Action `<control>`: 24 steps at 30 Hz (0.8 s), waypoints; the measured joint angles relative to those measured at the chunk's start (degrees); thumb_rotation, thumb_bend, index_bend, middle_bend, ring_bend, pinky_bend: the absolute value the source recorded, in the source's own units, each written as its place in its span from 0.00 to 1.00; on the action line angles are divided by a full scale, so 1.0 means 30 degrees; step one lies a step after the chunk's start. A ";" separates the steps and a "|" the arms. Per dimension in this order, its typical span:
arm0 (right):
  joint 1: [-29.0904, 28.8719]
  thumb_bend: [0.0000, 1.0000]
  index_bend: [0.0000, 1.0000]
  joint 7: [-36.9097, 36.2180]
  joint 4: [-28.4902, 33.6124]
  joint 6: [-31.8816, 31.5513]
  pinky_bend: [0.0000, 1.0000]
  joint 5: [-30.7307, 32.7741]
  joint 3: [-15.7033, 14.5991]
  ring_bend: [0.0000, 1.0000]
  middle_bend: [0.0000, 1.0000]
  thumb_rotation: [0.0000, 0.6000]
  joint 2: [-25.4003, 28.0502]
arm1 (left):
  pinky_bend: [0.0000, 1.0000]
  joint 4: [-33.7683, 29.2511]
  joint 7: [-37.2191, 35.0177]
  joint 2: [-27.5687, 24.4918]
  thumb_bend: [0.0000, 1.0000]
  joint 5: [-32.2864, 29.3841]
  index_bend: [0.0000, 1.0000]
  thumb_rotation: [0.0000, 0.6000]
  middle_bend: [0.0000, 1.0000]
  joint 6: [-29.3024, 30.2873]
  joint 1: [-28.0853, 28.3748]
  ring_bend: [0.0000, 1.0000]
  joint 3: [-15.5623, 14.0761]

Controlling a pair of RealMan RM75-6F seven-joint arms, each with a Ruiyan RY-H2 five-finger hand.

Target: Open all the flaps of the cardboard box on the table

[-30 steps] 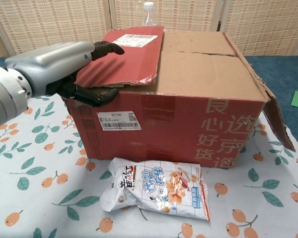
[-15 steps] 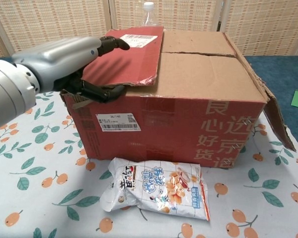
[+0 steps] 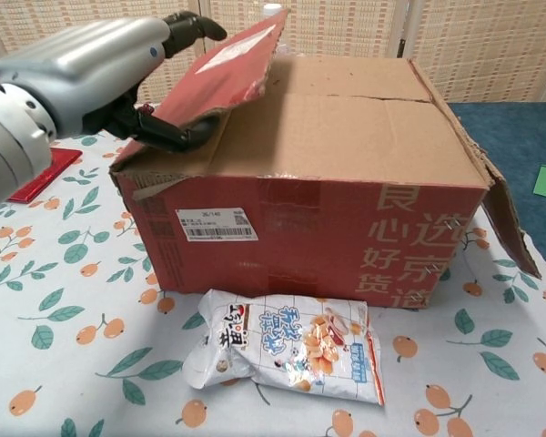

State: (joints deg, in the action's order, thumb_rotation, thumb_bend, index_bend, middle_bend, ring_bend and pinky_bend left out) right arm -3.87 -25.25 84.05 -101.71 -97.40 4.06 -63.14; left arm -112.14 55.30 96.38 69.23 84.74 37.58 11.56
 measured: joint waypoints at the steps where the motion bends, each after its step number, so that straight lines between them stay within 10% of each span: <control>1: 0.0002 0.42 0.00 -0.0001 0.0004 0.0001 0.00 0.0001 0.0001 0.00 0.00 1.00 0.0002 | 0.00 0.0040 0.0132 0.0014 0.46 0.0281 0.00 0.67 0.00 0.0223 -0.0047 0.00 -0.0036; 24: -0.0172 0.42 0.00 0.0979 0.0329 0.0780 0.00 -0.0060 -0.0187 0.00 0.00 1.00 -0.0148 | 0.00 -0.1921 0.1604 -0.2393 0.46 0.3605 0.00 0.69 0.00 0.3114 -0.2146 0.00 0.0049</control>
State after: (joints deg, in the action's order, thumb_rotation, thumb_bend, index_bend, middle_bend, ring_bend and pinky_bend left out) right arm -4.39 -22.32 85.03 -99.37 -97.58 3.49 -63.59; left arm -117.90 60.11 89.20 80.04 94.08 31.14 11.71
